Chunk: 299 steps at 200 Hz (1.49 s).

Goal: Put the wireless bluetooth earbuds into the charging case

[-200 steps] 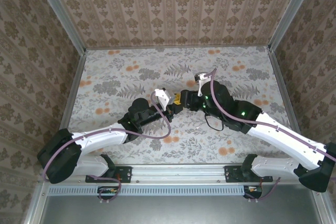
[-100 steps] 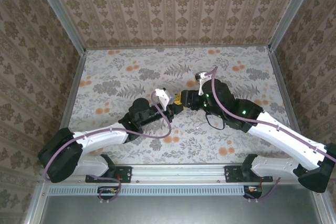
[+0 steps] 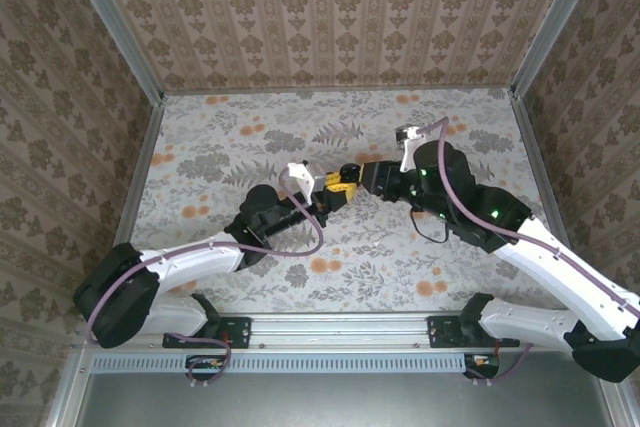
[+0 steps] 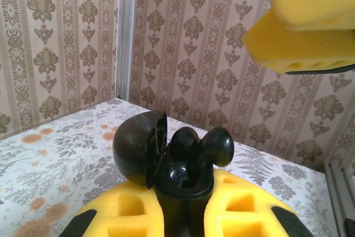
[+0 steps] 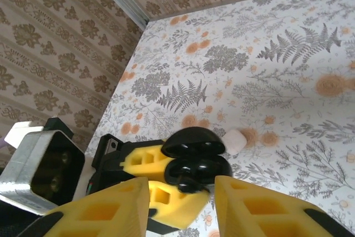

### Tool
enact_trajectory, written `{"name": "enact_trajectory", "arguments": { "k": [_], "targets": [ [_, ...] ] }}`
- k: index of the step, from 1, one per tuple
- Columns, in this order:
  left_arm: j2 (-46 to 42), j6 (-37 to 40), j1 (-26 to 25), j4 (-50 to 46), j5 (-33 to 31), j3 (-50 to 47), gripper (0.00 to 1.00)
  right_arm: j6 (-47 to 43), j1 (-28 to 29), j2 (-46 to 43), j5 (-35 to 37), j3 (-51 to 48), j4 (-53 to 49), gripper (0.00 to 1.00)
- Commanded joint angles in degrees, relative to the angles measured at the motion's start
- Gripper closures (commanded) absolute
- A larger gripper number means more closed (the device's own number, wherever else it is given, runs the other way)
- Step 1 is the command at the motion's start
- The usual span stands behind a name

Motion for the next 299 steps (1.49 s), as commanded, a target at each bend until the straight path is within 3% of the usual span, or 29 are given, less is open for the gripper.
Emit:
{"name": "enact_trajectory", "arguments": {
  "k": [1,84,299],
  "targets": [
    [0.89,-4.03,1.18,4.78,3.33,-0.48,1.0,0.01,-3.4,-1.08,-7.81,-0.14,-3.24,0.67],
    [2.51,-7.77,2.32,8.85,5.66,-0.75,1.0,0.91,-5.67,2.86,-19.97,-2.84,1.3,0.75],
    [3.96,-7.3,2.49,7.83,7.49,0.58,1.0,0.68,-4.93,6.91,-23.69,-1.19,4.86,0.86]
  ]
}}
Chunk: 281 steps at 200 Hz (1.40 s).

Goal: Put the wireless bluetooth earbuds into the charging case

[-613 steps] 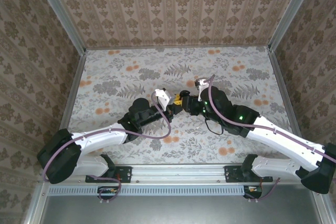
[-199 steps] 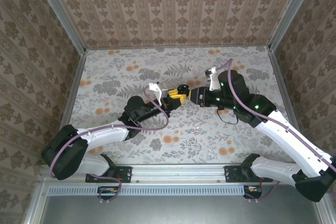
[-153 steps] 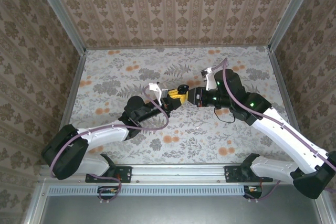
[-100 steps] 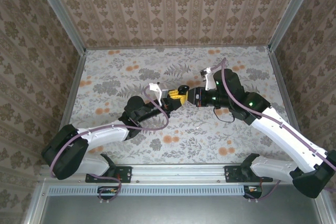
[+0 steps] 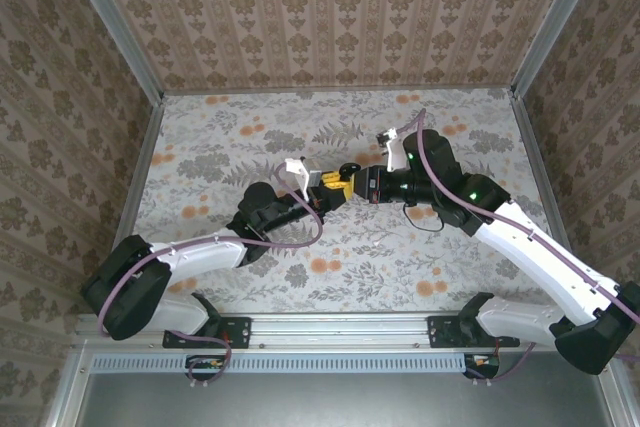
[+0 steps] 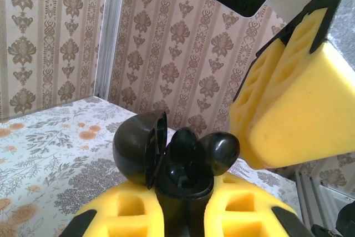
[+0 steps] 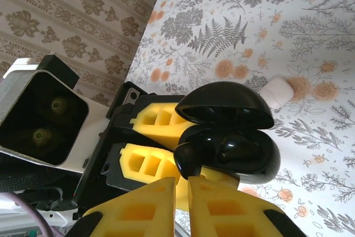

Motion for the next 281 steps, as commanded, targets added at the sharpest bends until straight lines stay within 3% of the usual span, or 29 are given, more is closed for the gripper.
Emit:
{"name": "enact_trajectory", "arguments": {
  "k": [1,104,162,224,253,269,281],
  "targets": [
    [0.6,-0.61,0.05,1.98,1.51,1.1,1.0,0.48,0.38,0.83,-2.35,1.17,2.17,0.86],
    [0.75,-0.75,0.02,1.77,1.78,1.36,1.0,-1.72,1.07,3.0,-6.8,3.68,-0.1,0.85],
    [-0.5,0.33,0.04,0.37,1.85,0.79,1.0,-5.7,-0.61,-0.94,-2.03,10.08,-9.06,0.83],
    [-1.47,1.43,0.09,-1.17,4.02,1.18,1.0,-6.5,-2.08,0.63,-3.61,10.23,-9.07,0.83],
    [-1.97,2.79,0.29,-4.11,7.56,2.27,1.0,-7.93,-2.97,1.21,-2.33,10.57,-9.79,0.75],
    [-2.35,2.94,0.57,-5.25,9.49,2.64,1.0,-7.96,-5.59,1.66,-2.48,11.14,-11.25,0.63],
    [-2.38,2.81,0.82,-5.39,10.96,2.98,1.0,-7.68,-7.57,2.46,-4.07,11.34,-12.06,0.6]
  ]
}}
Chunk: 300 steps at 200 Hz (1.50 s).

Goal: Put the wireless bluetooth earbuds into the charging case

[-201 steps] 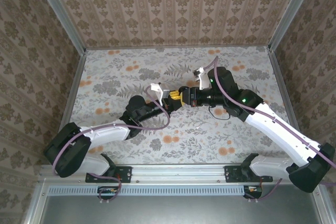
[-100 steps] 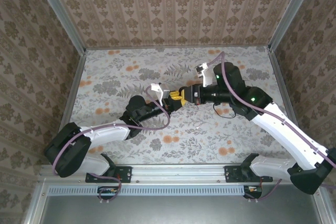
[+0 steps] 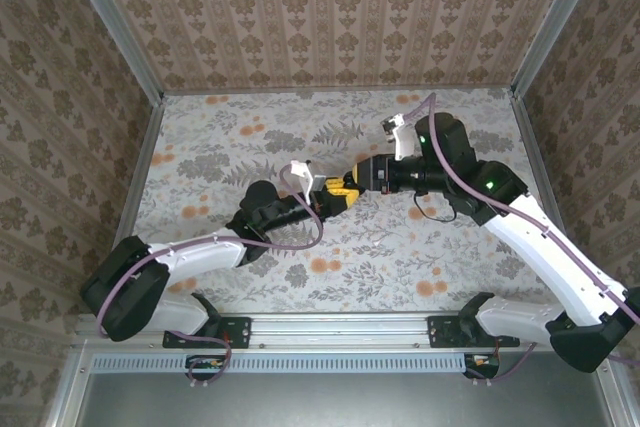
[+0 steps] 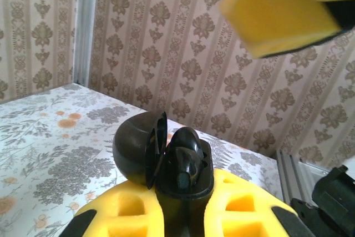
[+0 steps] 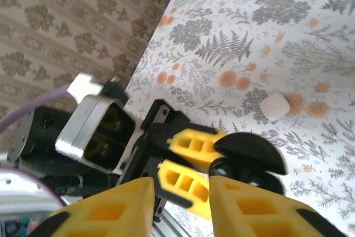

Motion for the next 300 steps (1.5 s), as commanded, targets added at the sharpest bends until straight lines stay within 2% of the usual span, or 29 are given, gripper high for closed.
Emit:
{"name": "enact_trajectory", "arguments": {
  "k": [1,19,23,45,101,130,173,193,219,239,253,282,300],
  "targets": [
    [-1.72,1.39,0.72,-1.21,5.22,2.37,1.0,-0.75,-3.72,1.24,-1.47,1.7,-3.15,0.6],
    [-1.33,1.13,1.08,-2.38,7.21,3.52,1.0,0.51,-5.56,2.4,-6.86,0.17,-1.27,0.55],
    [-1.16,1.12,1.15,-2.73,9.19,3.81,1.0,1.28,-5.84,2.54,-8.68,-0.44,0.01,0.55],
    [-0.43,0.82,1.24,-3.83,11.73,5.27,1.0,7.23,-6.78,3.23,-16.38,-5.41,8.69,0.55],
    [1.4,-2.19,2.23,-0.49,13.17,5.95,1.0,8.39,-6.89,5.3,-22.01,-6.72,8.58,0.59],
    [2.62,-4.87,2.94,-1.04,12.9,6.68,1.0,8.37,-6.91,2.78,-23.58,-7.72,11.69,0.59],
    [3.12,-7.48,4.54,-4.39,12.75,7.35,1.0,3.37,-6.8,-1.91,-25.49,-7.25,11.09,0.58],
    [2.8,-6.75,4.6,-7.31,12.97,8.19,1.0,1.19,-6.8,-4.55,-24.32,-7.05,9.8,0.57],
    [1.05,-6.45,6.08,-10.18,11.71,7.79,1.0,-0.78,-7.06,-5.77,-18.63,-6.86,5.77,0.56],
    [-2.24,-5.44,8.9,-18.97,9.06,7.22,1.0,-0.97,-7.28,-4.73,-12.79,-7.24,1.25,0.54],
    [-5.46,-4.37,11.89,-24.95,8.03,6.18,1.0,-0.22,-7.67,-3.95,-10.62,-8.56,0.52,0.54],
    [-12.46,-4.31,20.03,-37.79,-0.93,2.32,1.0,3.29,-7.86,-2.66,-8.79,-12.77,3.42,0.53],
    [-16.13,-5.24,26.58,-48.83,-7.95,1.08,0.91,4.41,-7.7,-1.21,-7.68,-15.09,4.31,0.52]
  ]
}}
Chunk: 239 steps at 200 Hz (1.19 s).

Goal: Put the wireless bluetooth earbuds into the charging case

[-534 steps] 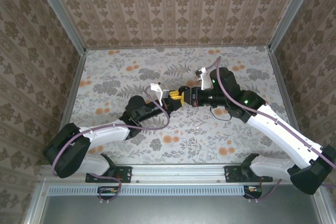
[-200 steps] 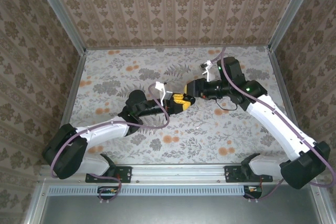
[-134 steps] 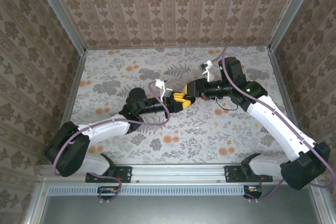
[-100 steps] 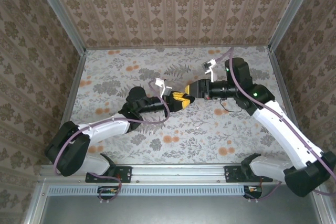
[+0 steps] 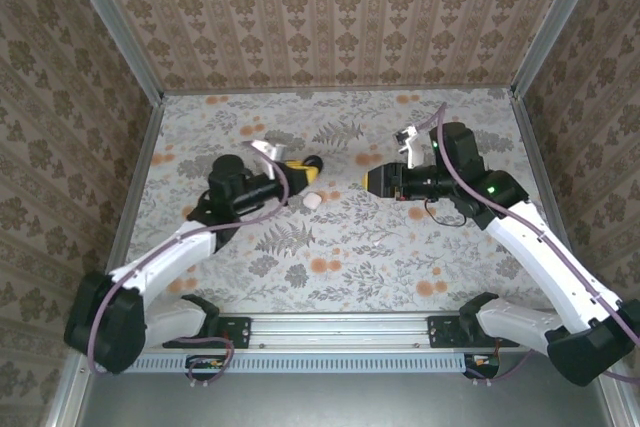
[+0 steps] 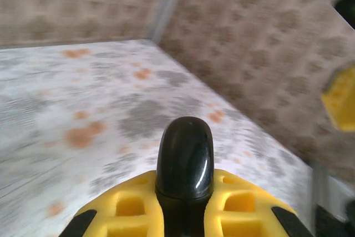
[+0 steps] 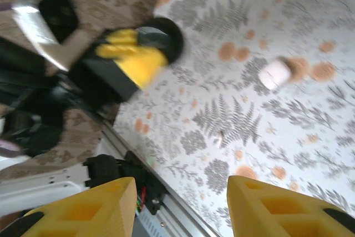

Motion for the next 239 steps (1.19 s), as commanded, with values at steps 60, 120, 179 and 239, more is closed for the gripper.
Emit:
{"name": "enact_trajectory", "arguments": {
  "k": [60,120,179,239],
  "targets": [
    [-0.13,-8.19,29.43,-21.82,-5.04,-9.41,0.88,3.55,3.27,8.78,9.69,-6.4,0.14,0.52],
    [12.63,-4.37,32.25,-19.59,-0.67,-7.44,0.86,-0.88,11.95,22.04,18.75,0.31,-3.94,0.5],
    [17.46,-1.38,32.28,-25.92,0.01,-2.9,0.63,-9.68,15.4,36.34,22.64,13.7,-8.11,0.45],
    [6.66,2.86,32.32,-35.63,-6.92,-0.64,0.38,-18.18,15.66,48.18,25.39,28.48,-14.08,0.4]
  ]
}}
